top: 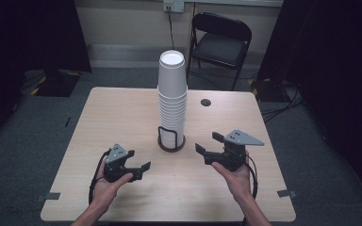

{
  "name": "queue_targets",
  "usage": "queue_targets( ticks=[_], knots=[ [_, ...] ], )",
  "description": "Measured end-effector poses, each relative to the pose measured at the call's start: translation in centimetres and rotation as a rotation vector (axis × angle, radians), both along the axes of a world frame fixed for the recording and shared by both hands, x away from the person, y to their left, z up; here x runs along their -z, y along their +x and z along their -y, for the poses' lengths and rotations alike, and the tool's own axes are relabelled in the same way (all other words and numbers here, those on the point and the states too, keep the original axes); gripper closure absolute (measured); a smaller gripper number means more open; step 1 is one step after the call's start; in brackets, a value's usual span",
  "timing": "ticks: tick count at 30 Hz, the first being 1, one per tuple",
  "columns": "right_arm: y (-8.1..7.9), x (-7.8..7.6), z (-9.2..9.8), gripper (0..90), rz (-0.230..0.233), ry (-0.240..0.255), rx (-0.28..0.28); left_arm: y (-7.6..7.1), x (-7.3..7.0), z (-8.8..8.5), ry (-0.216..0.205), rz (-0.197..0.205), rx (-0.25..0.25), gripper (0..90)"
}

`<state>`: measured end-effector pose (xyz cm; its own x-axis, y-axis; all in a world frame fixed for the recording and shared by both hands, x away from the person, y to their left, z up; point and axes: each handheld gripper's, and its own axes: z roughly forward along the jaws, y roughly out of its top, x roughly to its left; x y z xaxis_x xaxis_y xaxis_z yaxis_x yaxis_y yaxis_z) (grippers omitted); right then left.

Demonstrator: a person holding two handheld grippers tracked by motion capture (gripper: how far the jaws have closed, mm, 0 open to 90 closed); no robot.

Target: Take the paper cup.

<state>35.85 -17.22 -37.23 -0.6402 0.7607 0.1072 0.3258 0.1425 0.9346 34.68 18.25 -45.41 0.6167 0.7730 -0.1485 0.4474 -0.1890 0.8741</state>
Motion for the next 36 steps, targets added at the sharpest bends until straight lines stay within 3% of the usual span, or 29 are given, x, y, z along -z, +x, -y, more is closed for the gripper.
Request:
queue_targets(
  ticks=[4,10,21,36],
  knots=[
    [0.8,-1.1,-0.3,20.6,0.027,0.009,-0.008,0.0,0.0,0.1,0.01,0.002,0.008,17.8],
    [2.3,-2.8,-1.0,19.7,0.021,-0.01,-0.025,-0.1,0.0,0.2,0.008,0.003,0.009,17.8],
    [4.3,-6.2,-2.0,17.7,0.073,0.042,-0.047,-0.2,0.0,0.5,0.019,0.013,0.026,18.2],
    [6.4,-9.3,-4.1,14.8,0.119,0.048,-0.086,-0.2,0.0,0.4,0.01,0.009,0.023,18.4]
  ],
)
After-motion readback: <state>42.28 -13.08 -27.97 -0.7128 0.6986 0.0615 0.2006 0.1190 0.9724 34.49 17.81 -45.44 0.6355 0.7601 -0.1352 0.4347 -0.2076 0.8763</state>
